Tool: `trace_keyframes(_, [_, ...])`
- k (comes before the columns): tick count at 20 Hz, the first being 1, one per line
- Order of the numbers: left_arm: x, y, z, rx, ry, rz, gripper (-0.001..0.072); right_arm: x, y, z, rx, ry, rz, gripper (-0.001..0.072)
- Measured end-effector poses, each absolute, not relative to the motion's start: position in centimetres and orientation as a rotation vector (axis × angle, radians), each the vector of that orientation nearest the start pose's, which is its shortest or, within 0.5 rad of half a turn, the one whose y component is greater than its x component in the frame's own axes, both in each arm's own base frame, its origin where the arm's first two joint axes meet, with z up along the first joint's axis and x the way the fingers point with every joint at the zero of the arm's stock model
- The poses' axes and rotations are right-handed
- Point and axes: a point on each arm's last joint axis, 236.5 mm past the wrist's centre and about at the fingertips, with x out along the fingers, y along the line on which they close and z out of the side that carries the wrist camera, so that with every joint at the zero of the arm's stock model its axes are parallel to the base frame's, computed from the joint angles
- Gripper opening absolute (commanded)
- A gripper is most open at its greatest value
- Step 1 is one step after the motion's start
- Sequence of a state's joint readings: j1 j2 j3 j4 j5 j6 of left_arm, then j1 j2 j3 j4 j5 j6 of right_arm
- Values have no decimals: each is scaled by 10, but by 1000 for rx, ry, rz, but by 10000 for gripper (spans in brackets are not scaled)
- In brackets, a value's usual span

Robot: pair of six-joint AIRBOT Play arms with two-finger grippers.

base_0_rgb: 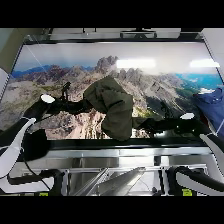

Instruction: Fold the shirts.

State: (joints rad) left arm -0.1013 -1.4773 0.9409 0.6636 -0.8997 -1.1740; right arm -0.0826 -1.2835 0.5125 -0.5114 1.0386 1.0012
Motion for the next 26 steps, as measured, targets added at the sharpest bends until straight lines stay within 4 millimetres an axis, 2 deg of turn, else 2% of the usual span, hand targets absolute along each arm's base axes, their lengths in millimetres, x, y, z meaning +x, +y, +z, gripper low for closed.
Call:
trace_keyframes(6, [415,-202,-79,-553,1282,-542,677,285,167,-96,869,1349,479,442])
trace_keyframes(8, [419,-207,-90,-554,1310,-554,336,290,167,-97,881,1336,466,433])
trace_keyframes(9, [419,-209,-95,-556,1329,-561,200,292,167,-97,884,1331,463,410])
trace_keyframes(10, [419,-211,-100,-558,1348,-569,49,293,167,-98,887,1329,458,253])
trace_keyframes(11, [418,-212,-105,-561,1366,-575,0,294,166,-100,883,1327,453,226])
trace_keyframes(12, [417,-214,-108,-562,1379,-582,0,295,166,-100,879,1322,456,221])
trace_keyframes(14, [417,-215,-111,-565,1394,-591,0,296,166,-100,878,1320,459,34])
trace_keyframes(15, [417,-216,-111,-565,1397,-596,0,297,166,-100,878,1318,459,19])
trace_keyframes(19, [420,-214,-96,-563,1372,-609,0,304,164,-98,866,1297,459,18])
trace_keyframes(22, [424,-208,-70,-561,1332,-628,1,315,164,-86,853,1264,485,17])
trace_keyframes(24, [424,-202,-46,-559,1300,-646,0,325,164,-65,851,1226,532,17])
trace_keyframes(26, [422,-191,-10,-553,1247,-667,1,339,159,-31,848,1160,593,18])
